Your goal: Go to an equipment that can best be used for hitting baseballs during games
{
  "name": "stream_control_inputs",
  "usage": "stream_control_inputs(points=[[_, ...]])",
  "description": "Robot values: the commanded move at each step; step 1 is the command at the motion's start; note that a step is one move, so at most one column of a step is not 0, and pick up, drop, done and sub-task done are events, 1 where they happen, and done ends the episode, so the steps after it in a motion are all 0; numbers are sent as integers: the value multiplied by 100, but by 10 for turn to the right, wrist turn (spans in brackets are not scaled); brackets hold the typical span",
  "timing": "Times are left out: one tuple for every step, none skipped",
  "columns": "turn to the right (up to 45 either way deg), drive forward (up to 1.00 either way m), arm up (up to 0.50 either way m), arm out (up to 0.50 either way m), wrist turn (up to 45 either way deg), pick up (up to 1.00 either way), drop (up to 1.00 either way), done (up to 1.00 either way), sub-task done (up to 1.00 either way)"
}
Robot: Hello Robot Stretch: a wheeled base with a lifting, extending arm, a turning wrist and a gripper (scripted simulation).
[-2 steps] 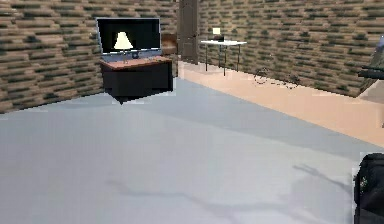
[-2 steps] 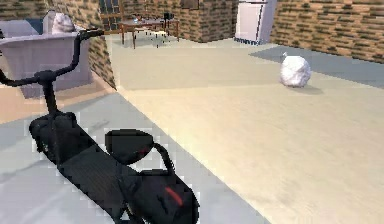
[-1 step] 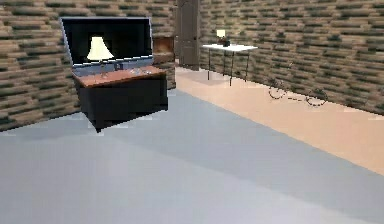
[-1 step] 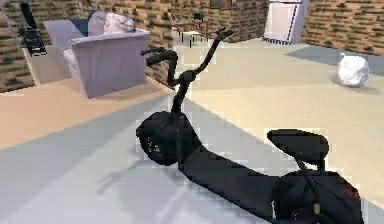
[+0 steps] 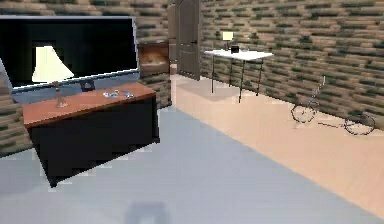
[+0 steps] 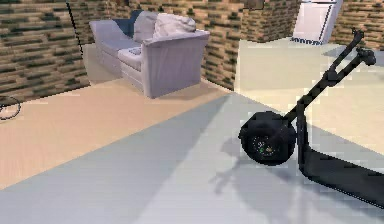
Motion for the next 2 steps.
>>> stream_control_inputs(points=[[0,100,0,0,0,0,0,0,0],[0,100,0,0,0,0,0,0,0]])
